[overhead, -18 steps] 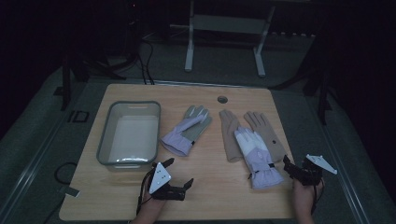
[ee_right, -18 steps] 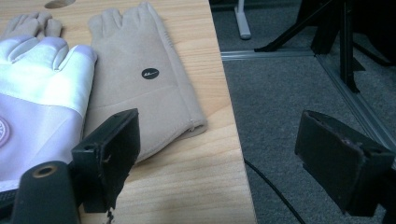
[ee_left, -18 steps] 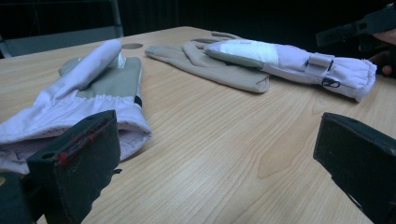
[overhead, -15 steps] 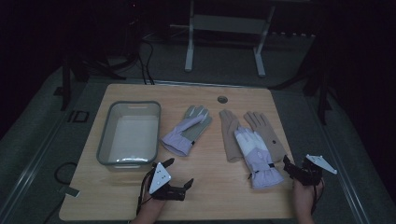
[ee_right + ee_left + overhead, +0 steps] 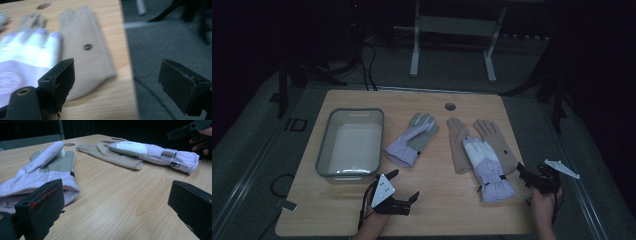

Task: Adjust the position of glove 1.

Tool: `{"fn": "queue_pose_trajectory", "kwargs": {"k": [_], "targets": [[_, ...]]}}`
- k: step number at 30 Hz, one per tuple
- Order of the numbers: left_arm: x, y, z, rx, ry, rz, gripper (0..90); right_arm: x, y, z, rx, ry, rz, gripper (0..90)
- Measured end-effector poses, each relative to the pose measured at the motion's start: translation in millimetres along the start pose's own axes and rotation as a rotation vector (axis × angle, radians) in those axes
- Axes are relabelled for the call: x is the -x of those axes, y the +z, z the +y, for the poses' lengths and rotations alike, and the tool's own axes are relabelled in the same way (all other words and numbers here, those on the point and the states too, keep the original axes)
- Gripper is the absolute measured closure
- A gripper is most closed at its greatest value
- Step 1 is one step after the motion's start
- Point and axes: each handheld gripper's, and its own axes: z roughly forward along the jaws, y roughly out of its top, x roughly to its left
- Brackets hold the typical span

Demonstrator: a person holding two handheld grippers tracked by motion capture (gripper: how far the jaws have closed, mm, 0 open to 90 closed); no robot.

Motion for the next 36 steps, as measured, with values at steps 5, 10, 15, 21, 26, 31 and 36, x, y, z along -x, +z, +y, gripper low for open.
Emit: {"fn": "queue_pose_trajectory", "kwargs": {"k": [5,10,15,21,26,31,36], "targets": [[-0.5,0.0,0.0,-0.002,-0.001,0.000,0.9,-8.0,-1.5,19.3,-0.050,-0.050,0.058,14.5],[-0.9,0.1,0.0,-0.002,-0.006,-0.003,0.9,-13.9,-3.6,42.1,-0.072,-0.105,0.068,14.4],[-0.7,0.2,0.1,-0.004,-0.003,-0.004,0.9,-27.5,-5.8,65.8,-0.080,-0.174,0.114,13.5],[-0.5,0.3,0.1,-0.005,-0.002,-0.006,0.9,-47.1,-4.6,94.5,-0.104,-0.200,0.186,14.5],[-0.9,0.4,0.2,-0.006,-0.006,-0.011,0.9,-64.6,0.5,115.4,-0.135,-0.216,0.223,14.4],[-0.3,0.5,0.2,-0.005,-0.004,-0.017,0.9,-83.1,6.3,127.9,-0.149,-0.249,0.245,14.5],[-0.9,0.6,0.3,-0.008,-0.007,-0.017,0.9,-105.8,11.4,139.7,-0.171,-0.302,0.300,16.3]]}}
